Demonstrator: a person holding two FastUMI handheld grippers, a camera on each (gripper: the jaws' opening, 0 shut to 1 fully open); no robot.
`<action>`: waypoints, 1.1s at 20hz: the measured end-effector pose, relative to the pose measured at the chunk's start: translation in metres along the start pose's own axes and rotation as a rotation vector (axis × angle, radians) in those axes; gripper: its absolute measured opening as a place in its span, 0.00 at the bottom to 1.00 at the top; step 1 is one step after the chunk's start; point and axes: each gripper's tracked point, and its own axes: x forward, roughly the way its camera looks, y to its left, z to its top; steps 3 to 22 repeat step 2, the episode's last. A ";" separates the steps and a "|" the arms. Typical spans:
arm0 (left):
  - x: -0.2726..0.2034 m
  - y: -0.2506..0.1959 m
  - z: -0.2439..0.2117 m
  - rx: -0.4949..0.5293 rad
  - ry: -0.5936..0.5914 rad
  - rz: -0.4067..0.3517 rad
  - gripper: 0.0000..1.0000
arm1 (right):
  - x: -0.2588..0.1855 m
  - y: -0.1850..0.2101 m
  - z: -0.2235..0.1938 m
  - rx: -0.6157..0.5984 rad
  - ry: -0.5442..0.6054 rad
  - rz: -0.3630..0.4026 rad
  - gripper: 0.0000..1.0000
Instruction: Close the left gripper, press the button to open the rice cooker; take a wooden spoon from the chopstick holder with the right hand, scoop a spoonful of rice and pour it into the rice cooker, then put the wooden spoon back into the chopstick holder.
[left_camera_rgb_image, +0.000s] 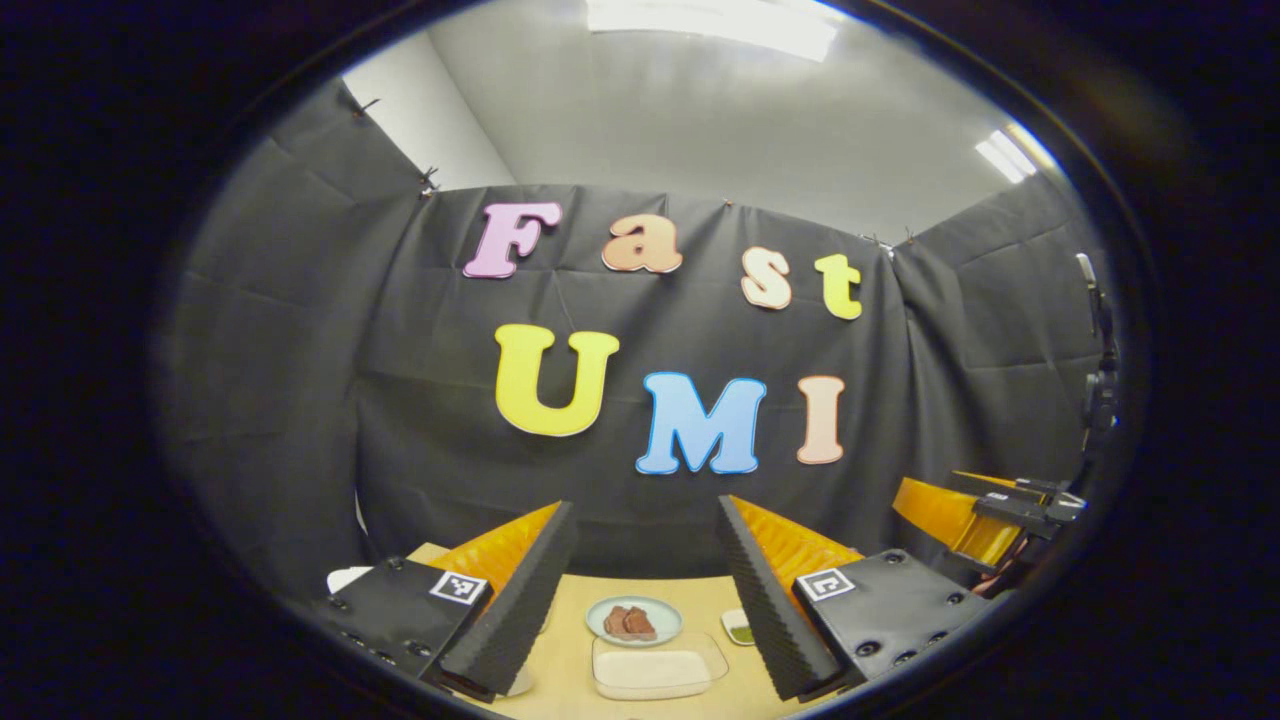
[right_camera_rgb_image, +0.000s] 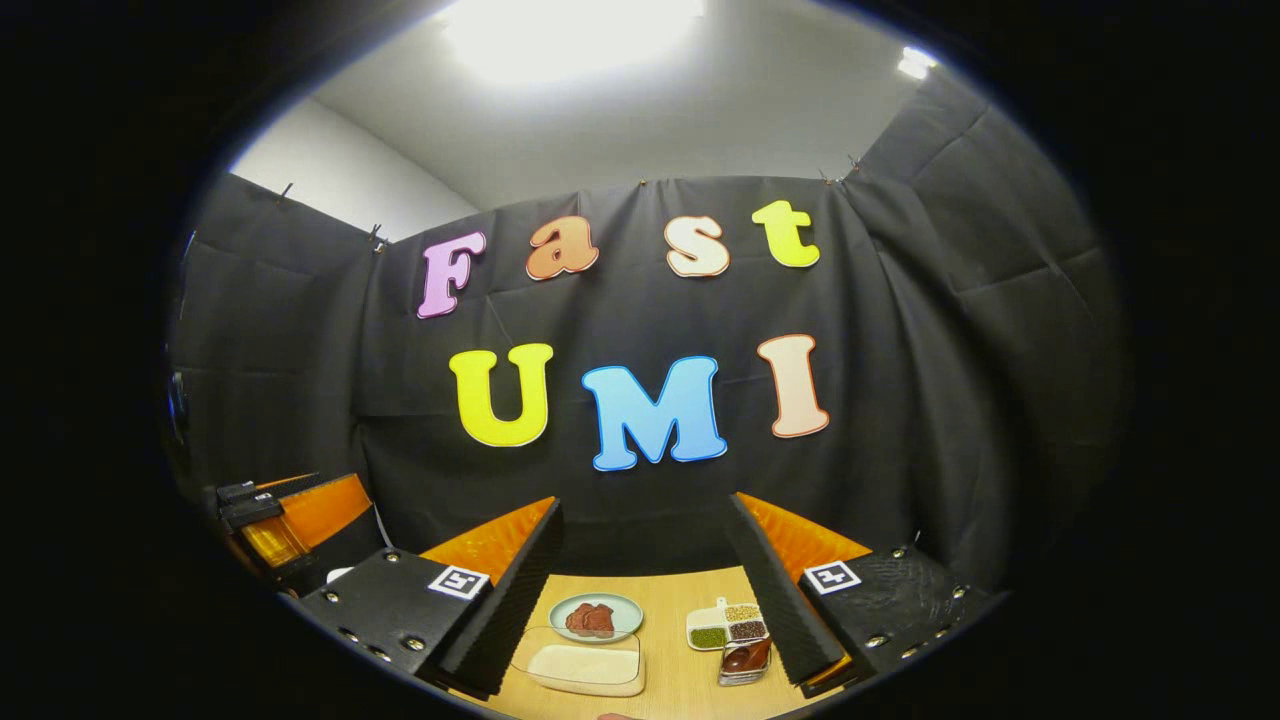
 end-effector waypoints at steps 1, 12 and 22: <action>0.000 0.004 -0.005 -0.002 0.005 -0.003 0.96 | -0.001 0.003 -0.002 0.000 0.007 -0.003 0.99; 0.000 0.007 -0.008 -0.004 0.010 -0.008 0.96 | -0.002 0.008 -0.003 -0.002 0.009 -0.002 0.99; 0.000 0.007 -0.008 -0.004 0.010 -0.008 0.96 | -0.002 0.008 -0.003 -0.002 0.009 -0.002 0.99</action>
